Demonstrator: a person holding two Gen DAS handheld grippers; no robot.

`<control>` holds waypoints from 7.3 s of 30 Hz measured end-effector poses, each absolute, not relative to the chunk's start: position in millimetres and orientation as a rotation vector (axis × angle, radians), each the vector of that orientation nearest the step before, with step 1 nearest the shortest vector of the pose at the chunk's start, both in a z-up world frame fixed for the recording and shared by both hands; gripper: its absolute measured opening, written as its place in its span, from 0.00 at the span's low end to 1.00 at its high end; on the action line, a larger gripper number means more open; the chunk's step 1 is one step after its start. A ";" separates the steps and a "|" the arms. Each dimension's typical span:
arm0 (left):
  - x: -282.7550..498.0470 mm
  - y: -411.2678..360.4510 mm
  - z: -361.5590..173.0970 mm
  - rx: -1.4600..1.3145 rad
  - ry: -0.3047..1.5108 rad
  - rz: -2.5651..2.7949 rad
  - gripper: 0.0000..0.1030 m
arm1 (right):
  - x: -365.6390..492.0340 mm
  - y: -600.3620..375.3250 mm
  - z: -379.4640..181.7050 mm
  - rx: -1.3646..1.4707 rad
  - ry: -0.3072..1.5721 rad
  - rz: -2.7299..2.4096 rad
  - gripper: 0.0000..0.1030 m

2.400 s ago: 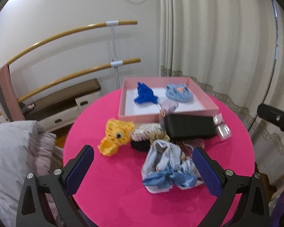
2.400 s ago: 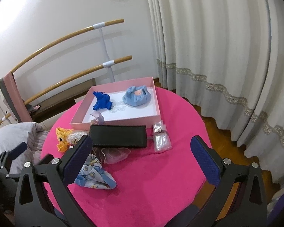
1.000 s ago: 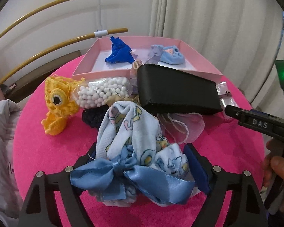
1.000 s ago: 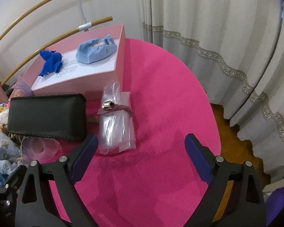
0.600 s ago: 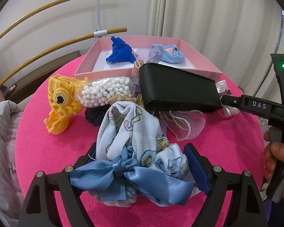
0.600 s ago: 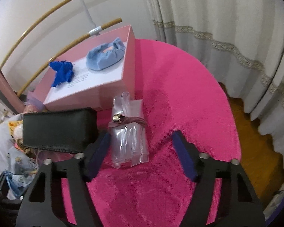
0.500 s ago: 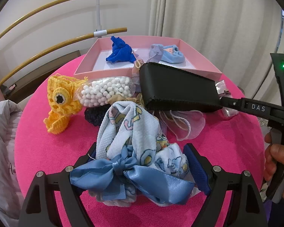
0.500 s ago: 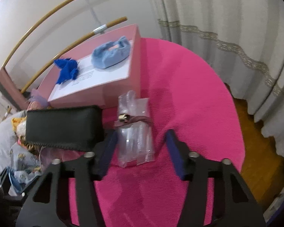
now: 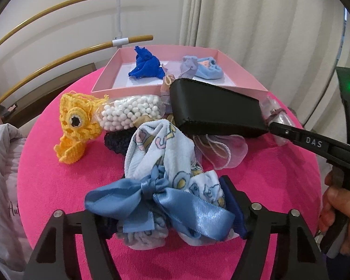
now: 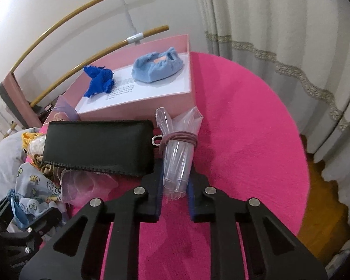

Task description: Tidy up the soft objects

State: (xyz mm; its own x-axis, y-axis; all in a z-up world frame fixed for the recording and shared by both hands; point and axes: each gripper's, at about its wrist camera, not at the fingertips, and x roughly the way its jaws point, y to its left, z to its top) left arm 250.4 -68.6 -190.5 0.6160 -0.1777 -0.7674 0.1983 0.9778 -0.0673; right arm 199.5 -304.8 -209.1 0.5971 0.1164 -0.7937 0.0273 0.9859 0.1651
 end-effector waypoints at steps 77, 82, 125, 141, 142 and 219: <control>449.1 -74.2 -33.9 0.064 0.801 -0.150 0.61 | 370.9 -254.3 -112.0 0.077 1.034 0.154 0.17; 450.6 -77.4 -40.0 0.076 0.806 -0.131 0.65 | 374.8 -254.3 -116.4 0.089 1.049 0.148 0.19; 297.7 -45.1 -20.0 0.062 0.594 -0.071 1.00 | 257.0 -280.8 -71.0 0.223 0.794 0.100 1.00; 182.1 -19.5 -62.1 0.072 0.533 -0.028 1.00 | 159.8 -264.4 -74.2 0.167 0.665 0.032 1.00; 175.7 -18.6 -67.3 0.074 0.536 -0.031 1.00 | 154.5 -260.9 -76.8 0.159 0.665 0.029 1.00; 232.6 -37.8 -222.2 0.085 0.902 -0.153 0.22 | 228.4 -246.5 -230.4 0.132 0.962 0.227 1.00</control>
